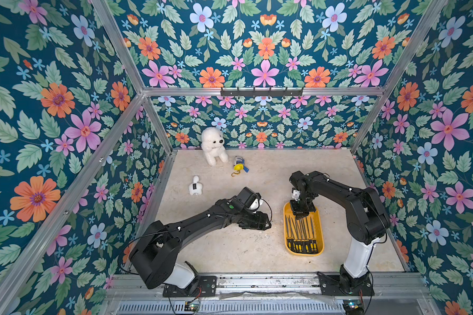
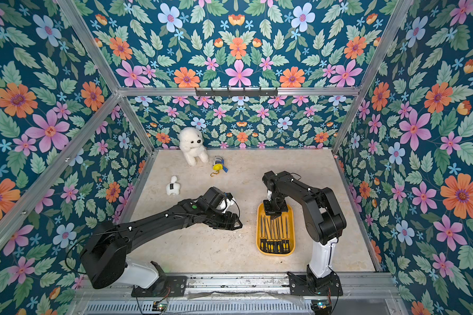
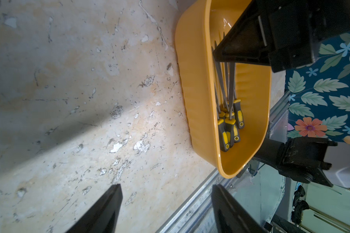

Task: Put the file tool into the storage box
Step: Place the file tool in the storage box, then reset both arms

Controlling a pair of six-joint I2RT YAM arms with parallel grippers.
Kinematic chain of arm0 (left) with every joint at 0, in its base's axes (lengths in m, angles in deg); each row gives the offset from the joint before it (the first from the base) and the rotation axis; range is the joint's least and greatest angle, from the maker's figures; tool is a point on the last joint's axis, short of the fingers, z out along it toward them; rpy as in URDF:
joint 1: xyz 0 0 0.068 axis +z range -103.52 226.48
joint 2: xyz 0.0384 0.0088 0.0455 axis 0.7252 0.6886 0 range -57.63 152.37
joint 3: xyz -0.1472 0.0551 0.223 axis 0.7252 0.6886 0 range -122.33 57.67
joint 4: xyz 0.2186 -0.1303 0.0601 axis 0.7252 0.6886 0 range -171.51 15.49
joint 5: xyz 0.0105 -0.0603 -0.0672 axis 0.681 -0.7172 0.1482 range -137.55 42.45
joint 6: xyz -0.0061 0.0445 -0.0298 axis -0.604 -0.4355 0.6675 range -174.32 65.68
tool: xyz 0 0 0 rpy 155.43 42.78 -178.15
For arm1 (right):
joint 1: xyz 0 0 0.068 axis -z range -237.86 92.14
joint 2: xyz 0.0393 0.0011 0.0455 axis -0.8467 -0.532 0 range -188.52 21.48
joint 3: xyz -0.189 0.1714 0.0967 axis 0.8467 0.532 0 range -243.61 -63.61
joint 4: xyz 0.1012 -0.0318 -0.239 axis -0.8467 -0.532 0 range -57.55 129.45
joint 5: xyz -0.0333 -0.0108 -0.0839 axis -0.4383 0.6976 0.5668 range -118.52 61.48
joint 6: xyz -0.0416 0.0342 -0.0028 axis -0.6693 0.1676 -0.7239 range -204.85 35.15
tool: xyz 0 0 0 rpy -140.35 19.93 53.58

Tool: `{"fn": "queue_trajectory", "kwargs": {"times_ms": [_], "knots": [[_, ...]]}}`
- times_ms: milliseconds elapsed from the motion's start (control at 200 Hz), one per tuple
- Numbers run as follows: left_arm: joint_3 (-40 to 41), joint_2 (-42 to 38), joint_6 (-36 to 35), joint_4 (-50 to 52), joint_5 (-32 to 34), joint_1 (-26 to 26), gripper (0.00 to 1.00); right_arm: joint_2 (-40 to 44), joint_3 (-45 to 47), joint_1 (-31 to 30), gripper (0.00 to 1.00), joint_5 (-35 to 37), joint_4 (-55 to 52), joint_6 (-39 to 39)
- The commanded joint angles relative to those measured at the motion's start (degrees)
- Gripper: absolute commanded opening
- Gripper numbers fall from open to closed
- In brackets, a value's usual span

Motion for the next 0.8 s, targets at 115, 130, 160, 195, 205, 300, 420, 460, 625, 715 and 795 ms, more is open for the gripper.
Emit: {"fn": "queue_trajectory", "kwargs": {"times_ms": [115, 130, 160, 195, 205, 300, 420, 460, 625, 715, 795], "knots": [[-0.24, -0.54, 0.1, -0.42, 1.38, 0.76, 0.78, 2.09, -0.34, 0.03, 0.3, 1.52, -0.22, 1.35], [-0.3, -0.73, 0.23, -0.5, 1.52, 0.85, 0.78, 2.44, -0.34, 0.02, 0.31, 1.45, -0.23, 1.44], [-0.43, -0.9, 0.24, -0.51, 1.43, 1.1, 0.78, 2.92, -0.54, 0.16, 0.33, 1.43, -0.43, 1.55], [-0.68, -1.07, 0.24, -0.35, 1.48, 1.44, 0.78, 3.53, -0.81, 0.4, 0.34, 1.58, -0.67, 1.77], [-0.7, -1.19, 0.15, -0.29, 1.54, 1.59, 0.78, 3.64, -0.92, 0.47, 0.34, 1.64, -0.78, 1.84], [-1.9, -1.88, -0.03, 0.67, 2.66, 2.69, 0.78, 6.43, -2.19, 1.77, 0.34, 2.31, -1.3, 2.34], [-3.79, -3.86, 0.94, -0.04, 4.74, 5.08, 0.79, 11.41, -4.58, 5.87, 0.36, 3.93, -1.11, 2.62], [-4.19, -4.8, 1.55, -1.13, 5.96, 6.06, 0.8, 13.15, -5.42, 7.48, 0.36, 5.84, -0.58, 2.6], [-3.95, -9.85, 4.9, -9.62, 12.97, 11.68, 1.0, 23.64, -3.21, 13.56, 0.43, 12.97, 9.52, 2.68], [-4.91, -11.53, 4.22, -11.23, 21.85, 14.8, 1.0, 30.88, 3.29, 16.17, 0.55, 15.44, 19.78, 3.06], [-5.4, -12.37, 2.17, -11.27, 32.86, 17.24, 1.0, 37.83, 10.84, 17.05, 0.69, 21.14, 29.25, 2.4]]}}
